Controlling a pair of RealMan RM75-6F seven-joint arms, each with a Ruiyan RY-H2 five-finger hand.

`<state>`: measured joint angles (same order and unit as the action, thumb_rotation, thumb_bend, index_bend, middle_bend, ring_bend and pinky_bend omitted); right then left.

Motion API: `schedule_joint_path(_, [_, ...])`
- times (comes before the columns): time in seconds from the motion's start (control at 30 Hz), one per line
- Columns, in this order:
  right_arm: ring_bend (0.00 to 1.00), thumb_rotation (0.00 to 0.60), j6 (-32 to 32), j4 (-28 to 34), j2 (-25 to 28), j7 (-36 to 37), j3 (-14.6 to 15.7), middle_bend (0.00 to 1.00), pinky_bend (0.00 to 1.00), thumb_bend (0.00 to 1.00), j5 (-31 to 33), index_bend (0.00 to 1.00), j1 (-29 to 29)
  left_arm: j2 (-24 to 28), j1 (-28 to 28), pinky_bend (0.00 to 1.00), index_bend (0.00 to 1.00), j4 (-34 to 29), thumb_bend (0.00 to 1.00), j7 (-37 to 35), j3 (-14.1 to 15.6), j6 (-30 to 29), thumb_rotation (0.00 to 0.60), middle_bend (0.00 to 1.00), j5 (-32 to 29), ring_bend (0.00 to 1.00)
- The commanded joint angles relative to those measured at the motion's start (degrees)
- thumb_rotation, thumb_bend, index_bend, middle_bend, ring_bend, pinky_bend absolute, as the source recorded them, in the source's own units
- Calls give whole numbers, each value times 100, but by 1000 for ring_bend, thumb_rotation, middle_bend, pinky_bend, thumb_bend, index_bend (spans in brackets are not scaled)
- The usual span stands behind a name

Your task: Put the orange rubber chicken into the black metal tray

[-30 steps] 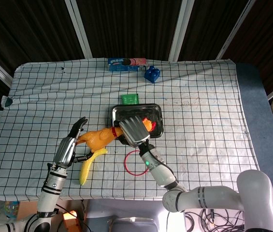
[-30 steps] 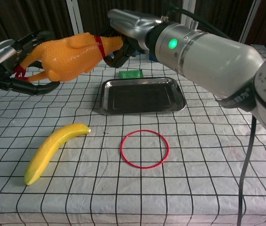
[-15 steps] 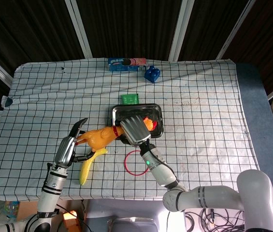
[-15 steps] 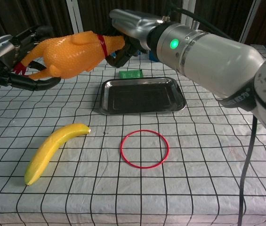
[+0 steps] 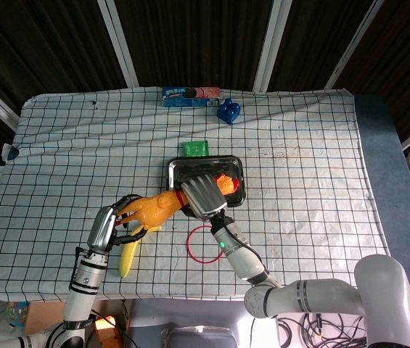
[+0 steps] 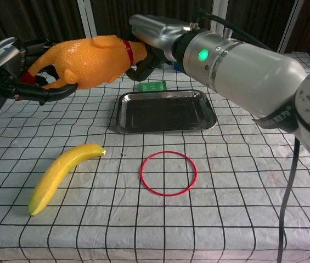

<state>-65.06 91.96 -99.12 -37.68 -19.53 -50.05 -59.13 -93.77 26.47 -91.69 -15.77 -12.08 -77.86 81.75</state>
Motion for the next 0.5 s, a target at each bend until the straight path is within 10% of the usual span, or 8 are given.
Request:
schedule_joint_path(0.03, [783, 600, -5, 3, -6, 8, -5, 728, 868, 467, 3, 914, 0, -39, -22, 1000, 818, 63, 914, 33, -16, -87, 600, 1000, 35, 847])
schedule_joint_path(0.2, [783, 600, -25, -19, -12, 13, -10, 728, 867, 468, -17, 914, -3, -42, -27, 933, 676, 183, 671, 284, 27, -84, 600, 868, 46, 716])
schedule_joint_path(0.33, [783, 600, -43, -63, 6, 13, -5, 728, 867, 467, -37, 914, 9, 223, 21, 421, 76, 79, 369, 535, 156, 268, 600, 229, -47, 198])
schedule_joint_path(0.5, [783, 600, -52, -153, 122, 47, 38, 728, 867, 467, -60, 915, 89, 510, -17, 97, 0, 144, 283, 839, 229, 313, 600, 0, -30, 0])
